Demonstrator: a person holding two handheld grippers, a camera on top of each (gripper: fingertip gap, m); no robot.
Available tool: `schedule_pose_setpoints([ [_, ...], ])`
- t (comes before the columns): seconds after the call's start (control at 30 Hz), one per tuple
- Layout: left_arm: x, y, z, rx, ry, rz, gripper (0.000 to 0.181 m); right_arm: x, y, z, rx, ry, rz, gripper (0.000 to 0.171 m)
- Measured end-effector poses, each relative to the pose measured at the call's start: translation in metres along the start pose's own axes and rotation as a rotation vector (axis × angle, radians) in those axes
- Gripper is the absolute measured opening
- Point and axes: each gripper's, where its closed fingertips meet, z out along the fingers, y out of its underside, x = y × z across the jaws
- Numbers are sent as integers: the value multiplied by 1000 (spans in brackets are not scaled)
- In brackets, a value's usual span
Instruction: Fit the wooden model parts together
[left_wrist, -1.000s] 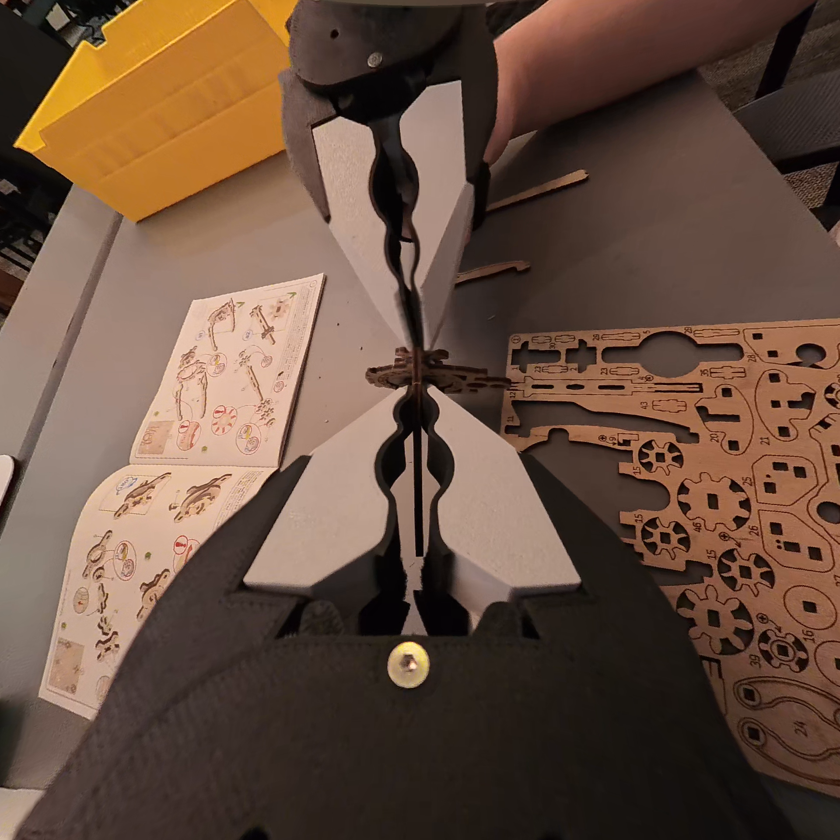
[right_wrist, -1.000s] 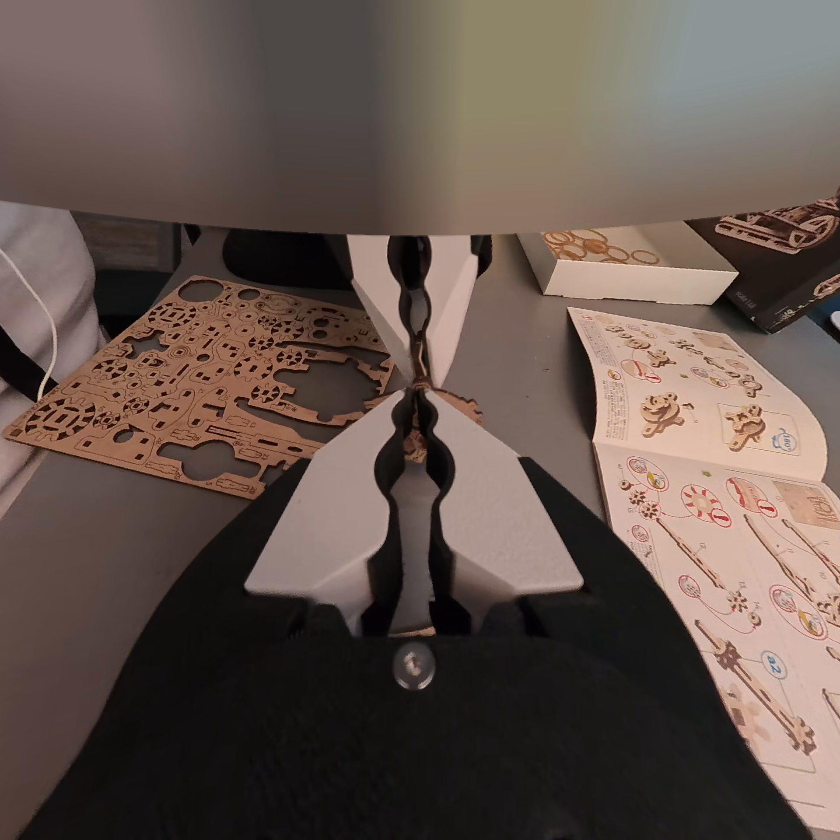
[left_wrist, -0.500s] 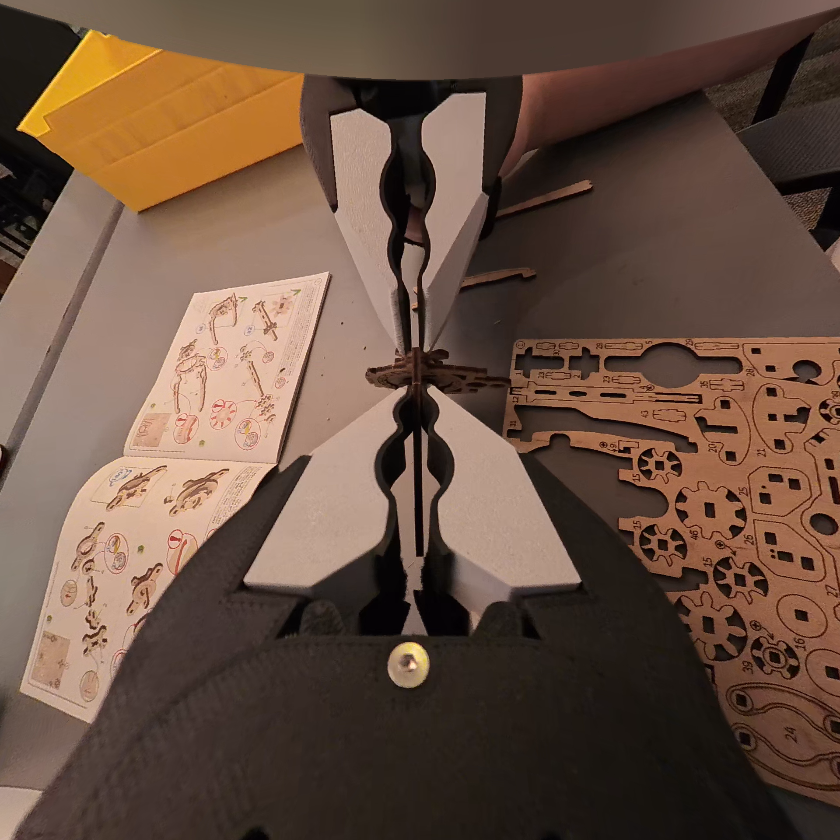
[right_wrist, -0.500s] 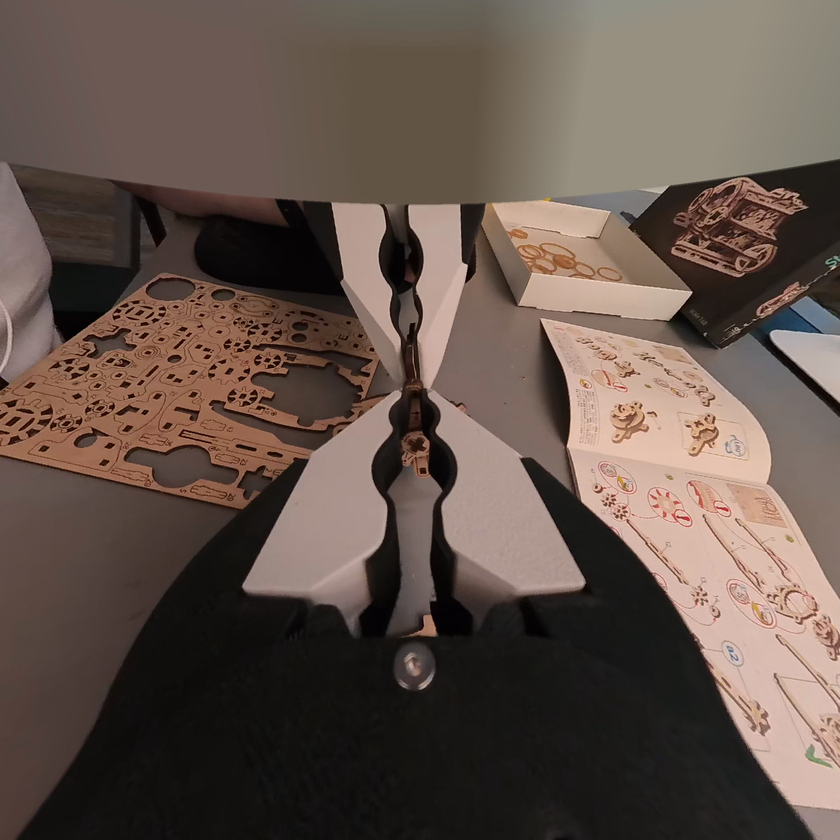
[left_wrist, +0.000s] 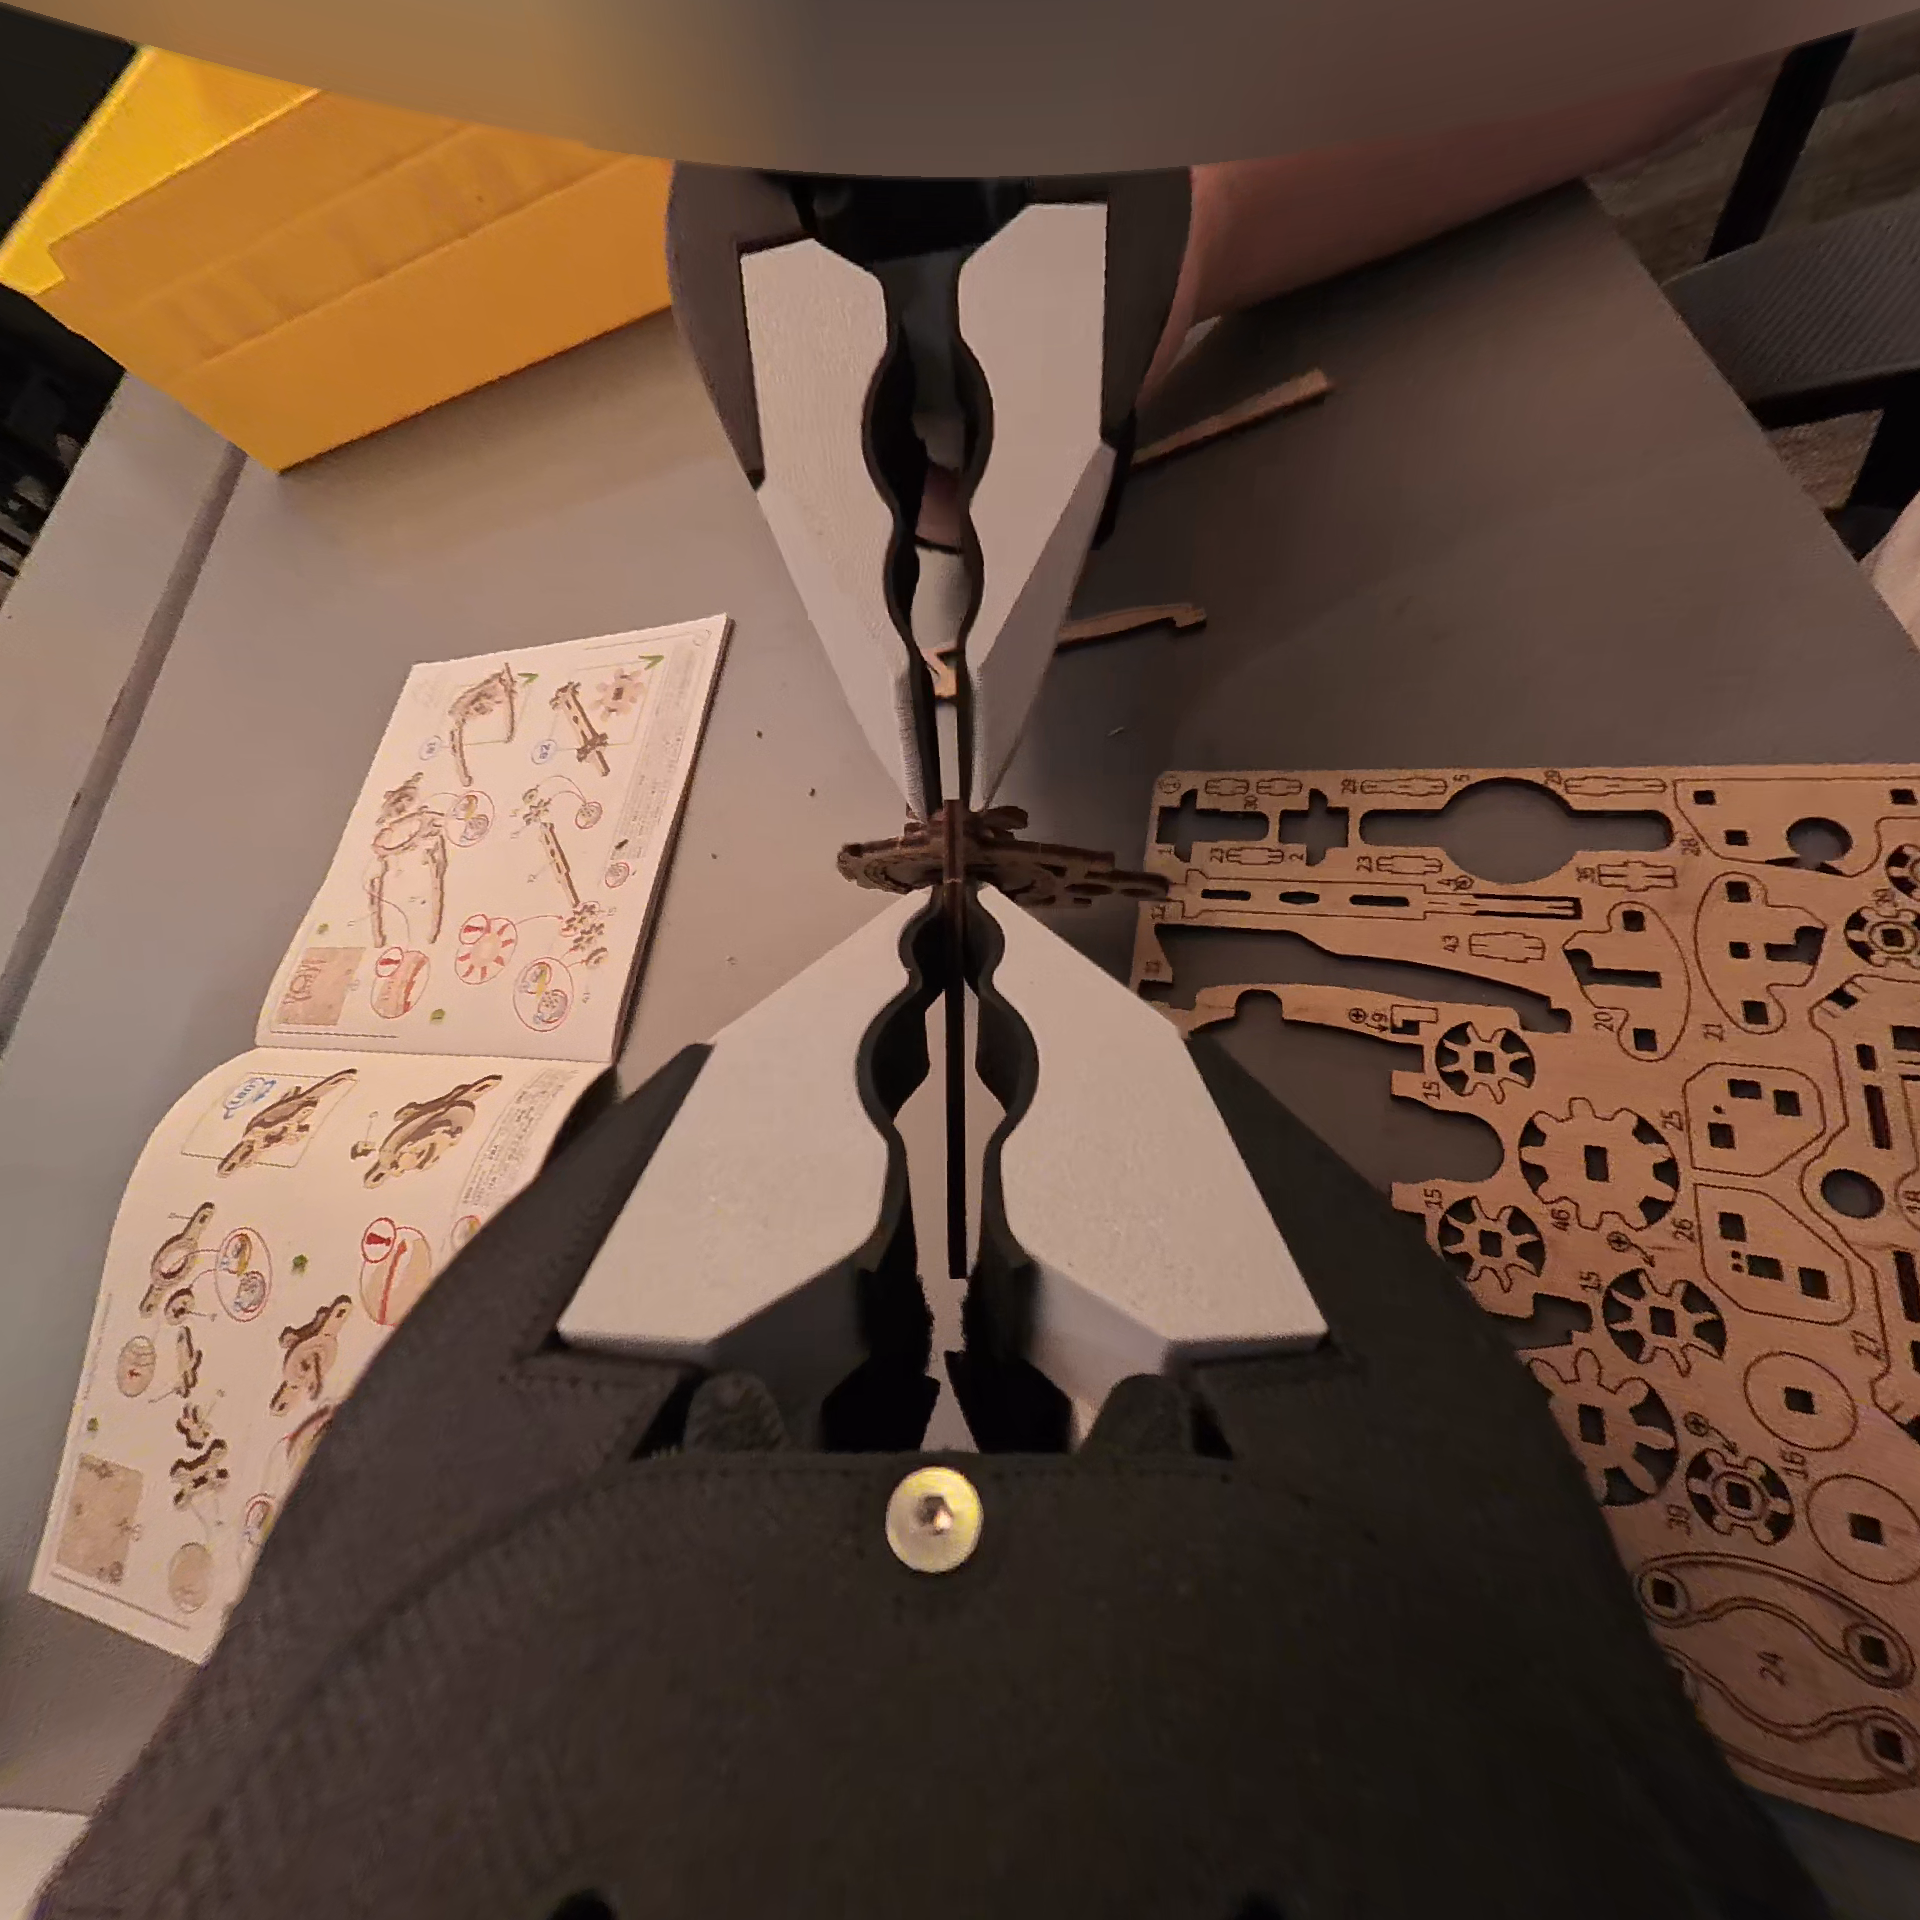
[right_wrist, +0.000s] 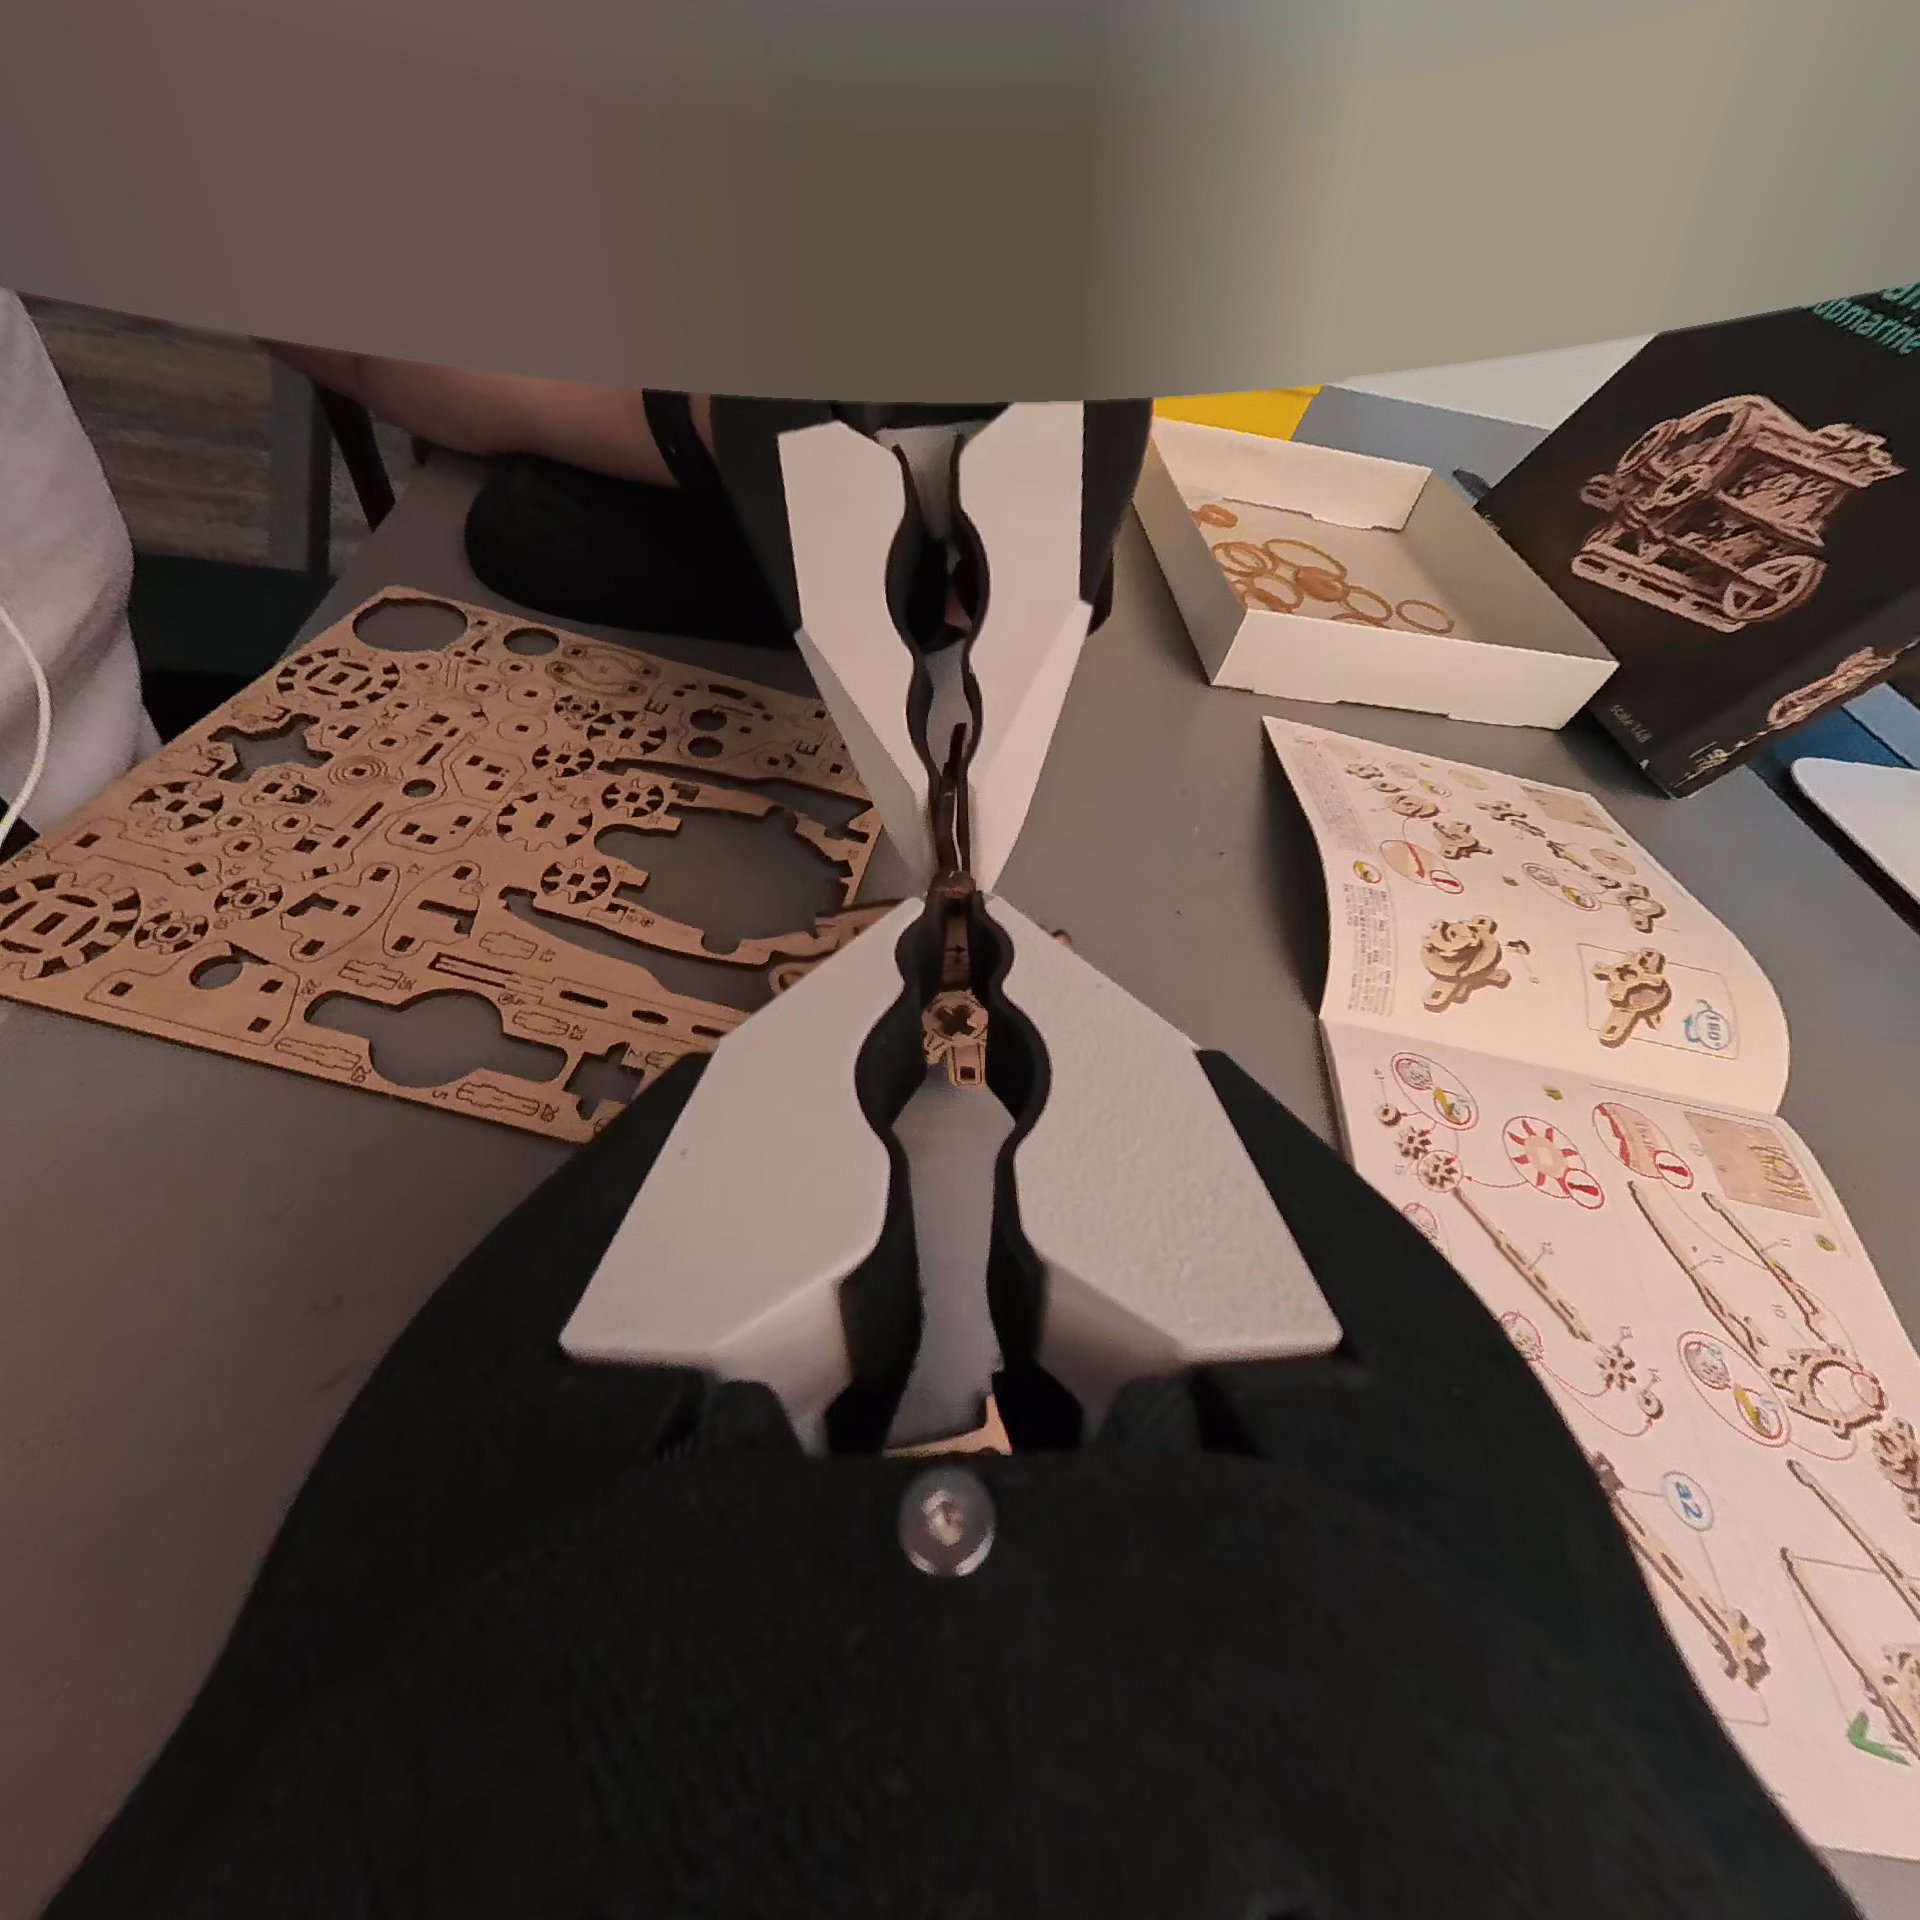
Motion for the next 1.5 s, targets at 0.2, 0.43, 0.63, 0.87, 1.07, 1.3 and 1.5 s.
schedule_pose_setpoints([
  [0.2, 0, 0, 0, 6, 1, -2, 0, -1, 0, 1, -3, 6, -5, 0],
  [0.43, 2, 2, 1, -6, 5, 14, 0, -2, 2, 2, -14, 4, -20, 0],
  [0.63, 2, 3, 2, -16, 3, 22, 0, -3, 3, 3, -24, 9, -29, 0],
  [0.87, 3, 4, 1, -23, -1, 40, 0, -3, 2, 4, -23, 8, -24, 0],
  [1.07, 3, 3, 1, -31, -6, 67, 0, -4, 2, 3, -18, -5, -9, 0],
  [1.3, -3, 1, -1, -21, -42, 79, 0, 4, -6, 0, 36, 33, 6, 0],
  [1.5, -14, -8, -9, 42, -88, 42, 0, 8, -13, -3, 72, 45, -6, 10],
])
